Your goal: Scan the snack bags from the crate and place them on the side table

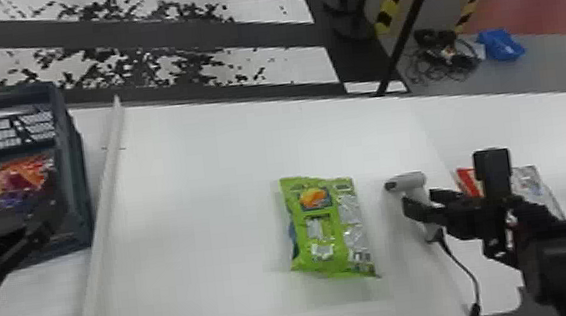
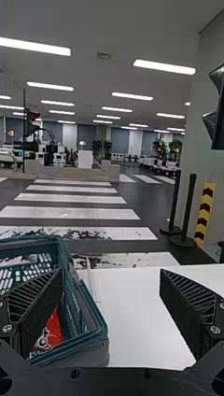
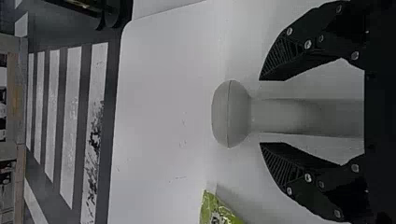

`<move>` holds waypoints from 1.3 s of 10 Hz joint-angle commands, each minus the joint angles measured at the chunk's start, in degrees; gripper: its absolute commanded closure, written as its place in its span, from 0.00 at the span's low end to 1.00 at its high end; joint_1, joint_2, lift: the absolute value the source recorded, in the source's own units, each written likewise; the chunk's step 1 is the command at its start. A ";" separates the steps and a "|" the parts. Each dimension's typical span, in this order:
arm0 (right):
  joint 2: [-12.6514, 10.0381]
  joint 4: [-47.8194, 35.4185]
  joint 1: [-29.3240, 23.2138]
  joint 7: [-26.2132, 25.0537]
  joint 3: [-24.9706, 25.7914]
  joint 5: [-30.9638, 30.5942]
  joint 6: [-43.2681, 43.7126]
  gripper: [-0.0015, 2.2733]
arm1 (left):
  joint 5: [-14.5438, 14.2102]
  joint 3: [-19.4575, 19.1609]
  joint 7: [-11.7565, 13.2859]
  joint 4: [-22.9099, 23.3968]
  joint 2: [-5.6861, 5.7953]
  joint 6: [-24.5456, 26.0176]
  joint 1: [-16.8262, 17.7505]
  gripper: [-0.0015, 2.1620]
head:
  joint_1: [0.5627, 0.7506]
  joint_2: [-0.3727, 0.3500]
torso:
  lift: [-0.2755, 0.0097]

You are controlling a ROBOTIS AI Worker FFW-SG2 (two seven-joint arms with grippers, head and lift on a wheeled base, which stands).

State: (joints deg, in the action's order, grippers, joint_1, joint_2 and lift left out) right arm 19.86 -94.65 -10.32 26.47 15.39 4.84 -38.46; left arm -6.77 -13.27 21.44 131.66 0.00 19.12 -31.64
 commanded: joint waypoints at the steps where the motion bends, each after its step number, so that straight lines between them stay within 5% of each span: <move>1: -0.09 -1.24 -0.93 -0.19 0.96 0.43 0.00 0.06 | 0.00 0.00 0.00 0.09 -0.15 0.00 0.00 0.05 | 0.70 0.24 | 0.64; 6: -1.23 -18.90 -12.00 1.04 6.05 9.75 -7.56 0.05 | 0.26 0.44 -0.09 0.00 -0.15 0.00 0.00 0.05 | 0.70 0.24 | 0.64; 8: -2.20 -22.33 -12.88 6.40 6.76 13.62 -17.58 0.06 | 0.26 0.44 -0.09 0.00 -0.15 0.00 0.00 0.05 | 0.70 0.29 | 0.64; 13: -2.20 -20.93 -10.86 10.88 4.47 17.31 -25.66 0.05 | 0.17 0.44 0.00 -0.09 -0.15 0.00 -0.09 0.05 | 0.70 0.42 | 0.64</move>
State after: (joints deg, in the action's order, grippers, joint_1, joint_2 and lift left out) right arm 17.61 -116.06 -21.81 37.29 20.23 22.02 -63.36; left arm -6.59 -12.83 21.44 131.59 0.00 19.12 -31.68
